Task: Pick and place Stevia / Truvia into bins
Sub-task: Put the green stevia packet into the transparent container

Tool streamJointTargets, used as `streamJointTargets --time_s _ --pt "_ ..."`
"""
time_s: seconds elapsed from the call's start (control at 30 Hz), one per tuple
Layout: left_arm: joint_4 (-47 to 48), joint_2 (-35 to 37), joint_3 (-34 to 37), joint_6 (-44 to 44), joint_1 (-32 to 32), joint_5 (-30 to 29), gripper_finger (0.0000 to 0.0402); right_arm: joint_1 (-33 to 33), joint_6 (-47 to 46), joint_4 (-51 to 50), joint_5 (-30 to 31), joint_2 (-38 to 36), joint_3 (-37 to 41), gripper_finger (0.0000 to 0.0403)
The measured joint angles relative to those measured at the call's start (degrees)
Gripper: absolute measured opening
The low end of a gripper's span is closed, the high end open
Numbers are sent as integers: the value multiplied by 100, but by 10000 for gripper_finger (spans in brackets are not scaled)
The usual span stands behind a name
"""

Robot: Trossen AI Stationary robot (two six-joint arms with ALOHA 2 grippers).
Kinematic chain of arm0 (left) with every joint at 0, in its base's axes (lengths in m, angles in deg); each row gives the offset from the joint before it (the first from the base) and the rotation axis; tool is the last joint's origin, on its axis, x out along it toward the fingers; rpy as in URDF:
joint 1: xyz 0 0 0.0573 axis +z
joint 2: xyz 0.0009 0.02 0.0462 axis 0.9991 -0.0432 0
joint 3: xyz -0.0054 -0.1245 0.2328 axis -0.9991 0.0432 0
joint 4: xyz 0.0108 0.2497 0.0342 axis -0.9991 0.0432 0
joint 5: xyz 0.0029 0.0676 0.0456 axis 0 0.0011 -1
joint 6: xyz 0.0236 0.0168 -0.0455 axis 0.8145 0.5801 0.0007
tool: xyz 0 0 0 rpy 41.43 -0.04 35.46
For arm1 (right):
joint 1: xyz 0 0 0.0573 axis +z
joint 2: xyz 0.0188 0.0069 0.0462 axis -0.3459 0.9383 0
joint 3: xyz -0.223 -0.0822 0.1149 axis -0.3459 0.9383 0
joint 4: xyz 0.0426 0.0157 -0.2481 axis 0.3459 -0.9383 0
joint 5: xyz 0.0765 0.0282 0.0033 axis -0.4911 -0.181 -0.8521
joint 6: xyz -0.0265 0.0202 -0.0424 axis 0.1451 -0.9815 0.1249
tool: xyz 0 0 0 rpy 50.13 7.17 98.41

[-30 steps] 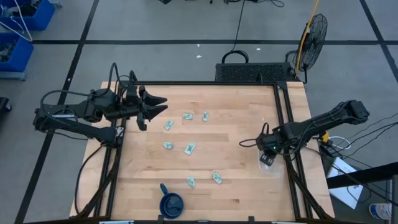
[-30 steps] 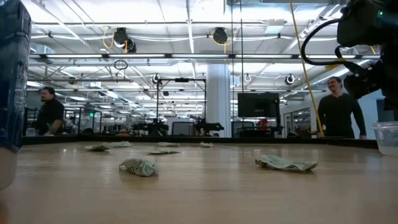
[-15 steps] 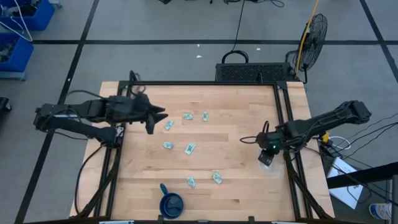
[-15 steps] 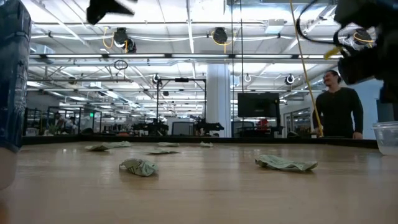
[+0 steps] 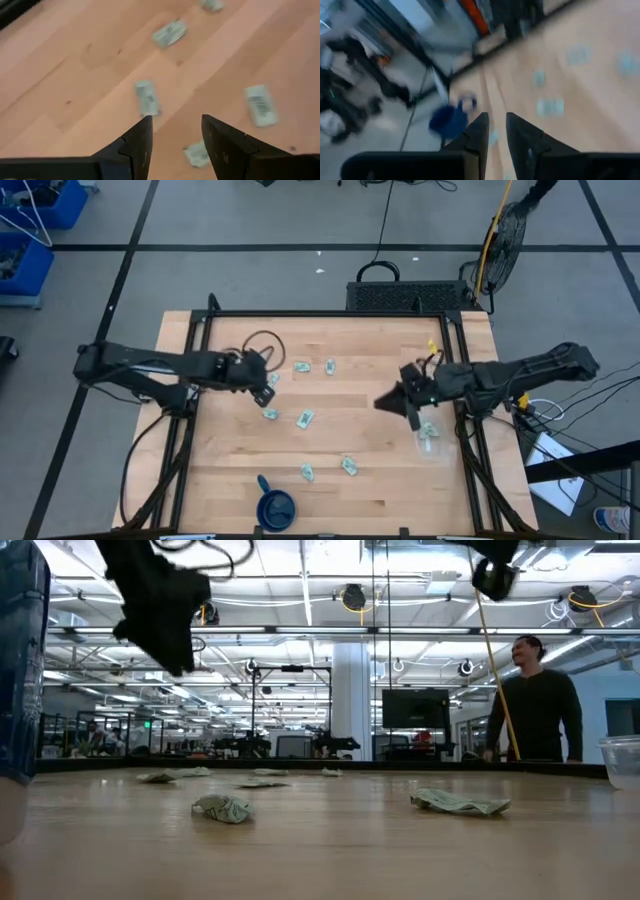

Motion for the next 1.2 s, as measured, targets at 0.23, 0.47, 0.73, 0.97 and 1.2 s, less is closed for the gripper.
streamJointTargets --time_s 0.23,0.47,0.73,0.97,1.2 --pt "-264 -667 510 -174 401 741 175 -493 343 738 13 116 13 83" --pt "-549 -588 737 1375 1505 1632 174 -697 643 1239 1 398 21 123" --pt "-1247 -789 784 2567 2855 2766 174 -881 761 1745 15 721 20 138" --pt "-2240 -834 1502 2526 2885 3317 174 -881 760 1757 16 936 22 133" --pt "-2814 -838 1973 2132 2940 3176 174 -879 608 1759 17 1006 21 133"
